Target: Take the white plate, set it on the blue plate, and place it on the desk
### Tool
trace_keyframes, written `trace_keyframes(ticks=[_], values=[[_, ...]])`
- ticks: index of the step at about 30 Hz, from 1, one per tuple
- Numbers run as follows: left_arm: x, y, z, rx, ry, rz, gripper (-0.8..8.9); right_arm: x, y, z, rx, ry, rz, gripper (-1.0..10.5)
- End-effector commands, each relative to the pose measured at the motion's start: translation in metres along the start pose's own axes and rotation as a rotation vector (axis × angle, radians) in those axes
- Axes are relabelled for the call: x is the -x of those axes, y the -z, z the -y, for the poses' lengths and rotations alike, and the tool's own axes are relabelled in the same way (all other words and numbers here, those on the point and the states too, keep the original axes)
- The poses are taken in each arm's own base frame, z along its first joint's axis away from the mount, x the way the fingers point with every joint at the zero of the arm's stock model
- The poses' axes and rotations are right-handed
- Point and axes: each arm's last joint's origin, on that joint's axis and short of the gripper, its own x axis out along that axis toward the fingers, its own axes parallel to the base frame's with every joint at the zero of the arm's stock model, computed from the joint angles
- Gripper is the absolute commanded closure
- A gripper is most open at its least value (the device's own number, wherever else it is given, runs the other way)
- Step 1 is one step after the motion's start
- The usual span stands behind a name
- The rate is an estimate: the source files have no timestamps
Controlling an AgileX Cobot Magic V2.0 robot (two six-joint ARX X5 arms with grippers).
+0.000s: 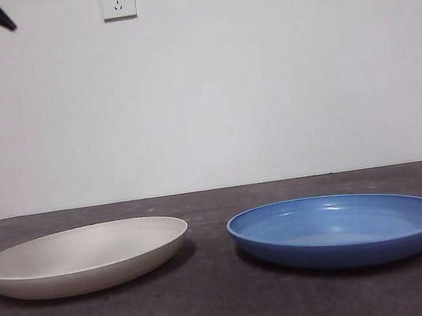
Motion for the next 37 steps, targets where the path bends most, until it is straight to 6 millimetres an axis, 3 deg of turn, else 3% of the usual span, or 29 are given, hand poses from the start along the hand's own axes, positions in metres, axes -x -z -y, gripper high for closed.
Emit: trace_keyframes(ticks=[1,9,20,26,37], values=[[-0.005,-0.017,-0.004,-0.014,-0.022,-0.025,2.52,0.002,-0.004,-0.003,0.018,-0.012,0.011,3.4],[-0.034,-0.054,-0.037,-0.004,-0.290,-0.096,2.55,0.002,-0.004,-0.004,0.009,-0.026,0.010,3.4],[-0.089,-0.063,-0.087,0.041,-0.323,-0.234,2.55,0.001,-0.005,-0.004,0.009,-0.025,0.010,3.4],[-0.102,-0.064,-0.097,0.051,-0.298,-0.246,2.55,0.001,-0.005,-0.004,0.009,-0.025,0.010,3.4],[-0.105,-0.067,-0.099,0.038,-0.287,-0.227,2.61,0.001,-0.005,-0.004,0.009,-0.025,0.010,3.4]])
